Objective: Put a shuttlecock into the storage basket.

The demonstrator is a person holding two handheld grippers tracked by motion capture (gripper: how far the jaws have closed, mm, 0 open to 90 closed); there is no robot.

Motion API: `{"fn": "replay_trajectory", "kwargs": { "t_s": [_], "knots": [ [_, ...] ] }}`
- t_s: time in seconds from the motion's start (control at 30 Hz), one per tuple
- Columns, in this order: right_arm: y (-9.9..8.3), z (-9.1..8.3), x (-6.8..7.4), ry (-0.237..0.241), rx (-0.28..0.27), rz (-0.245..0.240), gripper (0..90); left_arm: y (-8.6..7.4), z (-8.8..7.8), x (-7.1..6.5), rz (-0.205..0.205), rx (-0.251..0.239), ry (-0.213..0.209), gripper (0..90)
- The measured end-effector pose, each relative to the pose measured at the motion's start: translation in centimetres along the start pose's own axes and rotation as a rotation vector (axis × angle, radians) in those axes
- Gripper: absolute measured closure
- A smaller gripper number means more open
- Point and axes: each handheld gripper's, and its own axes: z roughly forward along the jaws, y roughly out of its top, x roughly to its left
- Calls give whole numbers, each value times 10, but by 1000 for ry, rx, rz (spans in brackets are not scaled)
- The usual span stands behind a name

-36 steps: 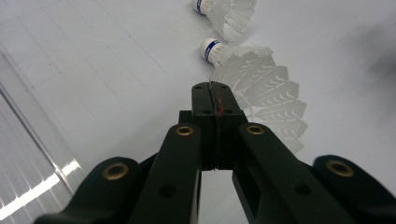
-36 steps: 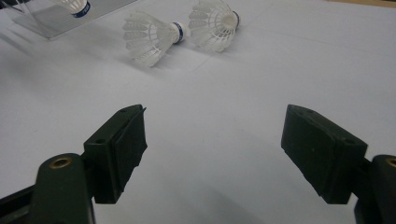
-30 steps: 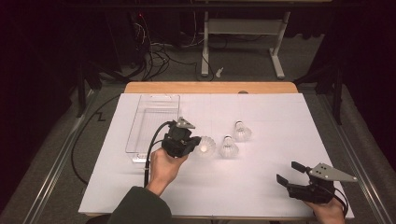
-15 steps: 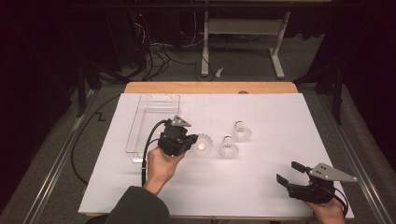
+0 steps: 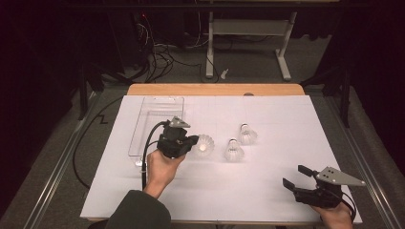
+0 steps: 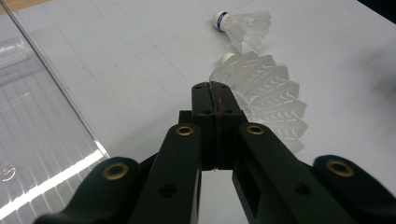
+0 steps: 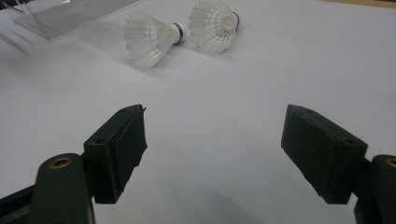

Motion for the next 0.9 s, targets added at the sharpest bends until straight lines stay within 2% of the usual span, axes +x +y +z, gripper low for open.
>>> {"fn": "replay_trajectory", "kwargs": {
  "t_s": [0.9],
  "knots": [
    [0,0,0,1,0,0,224,-1,-10,11,-18,-21,32,900]
  ]
}}
